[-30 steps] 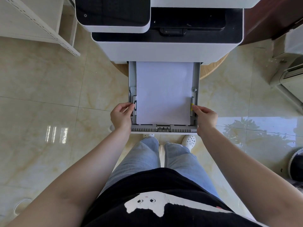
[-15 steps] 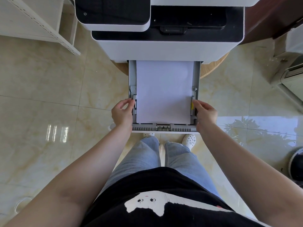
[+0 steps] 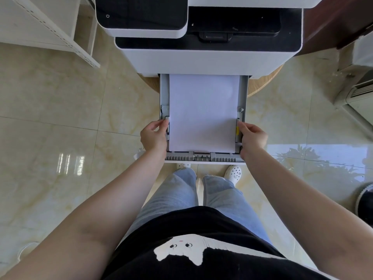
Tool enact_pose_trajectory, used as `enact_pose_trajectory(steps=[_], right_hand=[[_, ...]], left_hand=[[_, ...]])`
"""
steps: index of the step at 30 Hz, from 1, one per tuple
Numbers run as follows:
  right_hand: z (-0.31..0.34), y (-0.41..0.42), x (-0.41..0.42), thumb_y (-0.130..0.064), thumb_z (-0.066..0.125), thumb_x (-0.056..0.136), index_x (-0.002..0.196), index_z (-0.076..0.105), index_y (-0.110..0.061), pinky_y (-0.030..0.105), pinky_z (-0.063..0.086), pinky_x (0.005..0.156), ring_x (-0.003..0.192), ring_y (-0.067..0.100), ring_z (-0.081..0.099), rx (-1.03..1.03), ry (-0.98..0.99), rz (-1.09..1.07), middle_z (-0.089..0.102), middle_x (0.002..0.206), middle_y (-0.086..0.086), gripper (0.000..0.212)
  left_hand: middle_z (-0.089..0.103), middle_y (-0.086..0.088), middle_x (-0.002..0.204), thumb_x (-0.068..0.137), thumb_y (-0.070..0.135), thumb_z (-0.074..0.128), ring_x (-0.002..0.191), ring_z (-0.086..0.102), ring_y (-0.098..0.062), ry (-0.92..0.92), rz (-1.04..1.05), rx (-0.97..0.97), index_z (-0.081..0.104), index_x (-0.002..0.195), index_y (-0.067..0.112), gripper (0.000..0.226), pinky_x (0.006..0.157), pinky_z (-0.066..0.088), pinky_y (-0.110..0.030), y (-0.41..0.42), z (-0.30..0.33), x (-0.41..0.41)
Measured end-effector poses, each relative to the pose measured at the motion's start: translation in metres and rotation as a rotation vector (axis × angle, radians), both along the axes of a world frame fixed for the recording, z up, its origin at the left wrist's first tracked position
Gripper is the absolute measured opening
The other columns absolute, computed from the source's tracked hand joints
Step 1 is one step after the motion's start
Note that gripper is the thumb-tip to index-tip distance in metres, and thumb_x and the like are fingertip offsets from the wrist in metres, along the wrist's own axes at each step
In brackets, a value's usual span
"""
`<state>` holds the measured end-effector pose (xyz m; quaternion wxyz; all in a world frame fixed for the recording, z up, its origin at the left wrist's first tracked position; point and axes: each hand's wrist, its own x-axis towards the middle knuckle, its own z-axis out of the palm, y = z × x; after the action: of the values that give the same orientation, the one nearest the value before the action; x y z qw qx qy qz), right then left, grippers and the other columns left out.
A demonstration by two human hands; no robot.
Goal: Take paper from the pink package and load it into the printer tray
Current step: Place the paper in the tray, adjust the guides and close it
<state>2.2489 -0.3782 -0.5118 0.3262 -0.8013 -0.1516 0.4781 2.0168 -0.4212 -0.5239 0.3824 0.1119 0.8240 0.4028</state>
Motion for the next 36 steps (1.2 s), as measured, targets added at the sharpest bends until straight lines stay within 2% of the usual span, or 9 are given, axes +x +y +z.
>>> enact_pose_trajectory(steps=[4,10,14,20,23,27,30,33,36], right_hand=[[-0.005,-0.021,0.013,-0.013,0.076,0.077,0.079,0.071,-0.022,0.016,0.049,0.065,0.069,0.002,0.064,0.065,0.003,0.147,0.07,0.083,-0.004,0.01],[-0.011,-0.026,0.011,-0.015,0.077,0.075,0.062,0.068,-0.022,0.04,0.046,0.09,0.1,0.019,0.066,0.015,-0.062,0.145,0.072,0.086,-0.004,0.017],[-0.01,-0.028,0.012,-0.012,0.077,0.076,0.075,0.067,-0.015,0.025,0.053,0.076,0.092,0.021,0.066,0.07,-0.054,0.192,0.069,0.087,-0.001,0.01],[-0.014,-0.047,0.015,-0.021,0.086,0.063,0.115,0.039,-0.024,0.029,0.05,0.064,0.075,0.013,0.063,0.067,-0.205,0.662,0.059,0.094,-0.009,0.07],[-0.018,-0.048,0.011,-0.025,0.086,0.058,0.116,0.03,-0.027,0.032,0.044,0.064,0.083,0.022,0.062,0.084,-0.28,0.679,0.051,0.113,-0.004,0.08],[-0.022,-0.047,0.004,-0.02,0.086,0.054,0.127,0.023,-0.029,0.028,0.037,0.058,0.085,0.026,0.061,0.089,-0.325,0.671,0.048,0.111,-0.003,0.097],[-0.025,-0.045,0.004,-0.017,0.088,0.053,0.138,0.013,-0.034,0.03,0.043,0.069,0.086,0.023,0.058,0.08,-0.321,0.652,0.043,0.112,0.0,0.115],[-0.025,-0.044,0.005,-0.02,0.09,0.052,0.145,0.001,-0.037,0.031,0.043,0.082,0.105,0.026,0.056,0.067,-0.312,0.671,0.043,0.135,0.009,0.13],[-0.026,-0.042,0.004,-0.025,0.091,0.051,0.147,-0.007,-0.034,0.027,0.037,0.09,0.135,0.025,0.04,0.047,-0.334,0.695,0.021,0.158,0.004,0.138]], left_hand=[[0.067,0.017,0.079,0.08,0.024,0.073,0.068,0.062,0.013,0.037,-0.135,0.001,0.073,0.087,0.014,0.012,0.064,0.043,-0.006,-0.022,-0.005,-0.01],[0.072,0.002,0.08,0.079,0.017,0.074,0.074,0.065,-0.007,0.062,-0.151,-0.022,0.072,0.081,0.012,0.006,0.061,0.043,-0.008,-0.028,-0.007,-0.009],[0.066,0.008,0.084,0.077,0.027,0.077,0.078,0.061,-0.004,0.117,-0.26,-0.025,0.063,0.09,0.014,0.023,0.073,0.049,-0.018,-0.03,-0.007,-0.006],[0.044,0.001,0.107,0.061,0.045,0.084,0.086,0.051,-0.023,0.272,-0.567,-0.185,0.027,0.114,0.012,0.085,0.062,0.037,-0.032,-0.036,-0.01,0.002],[0.052,0.0,0.107,0.059,0.045,0.085,0.08,0.055,-0.025,0.304,-0.629,-0.239,0.021,0.118,0.017,0.092,0.06,0.044,-0.034,-0.035,-0.01,0.005],[0.059,-0.004,0.114,0.057,0.041,0.087,0.079,0.056,-0.024,0.344,-0.624,-0.262,0.019,0.126,0.02,0.099,0.057,0.04,-0.031,-0.032,-0.009,0.007],[0.058,-0.008,0.126,0.054,0.041,0.089,0.087,0.063,-0.029,0.333,-0.621,-0.284,0.015,0.136,0.021,0.112,0.055,0.041,-0.03,-0.029,-0.007,0.009],[0.036,-0.006,0.152,0.047,0.047,0.09,0.108,0.062,-0.028,0.357,-0.654,-0.303,0.0,0.147,0.026,0.136,0.062,0.049,-0.034,-0.028,-0.001,0.013],[0.036,-0.007,0.15,0.042,0.05,0.09,0.109,0.062,-0.03,0.4,-0.679,-0.316,-0.007,0.149,0.027,0.146,0.066,0.053,-0.039,-0.026,0.003,0.016]])
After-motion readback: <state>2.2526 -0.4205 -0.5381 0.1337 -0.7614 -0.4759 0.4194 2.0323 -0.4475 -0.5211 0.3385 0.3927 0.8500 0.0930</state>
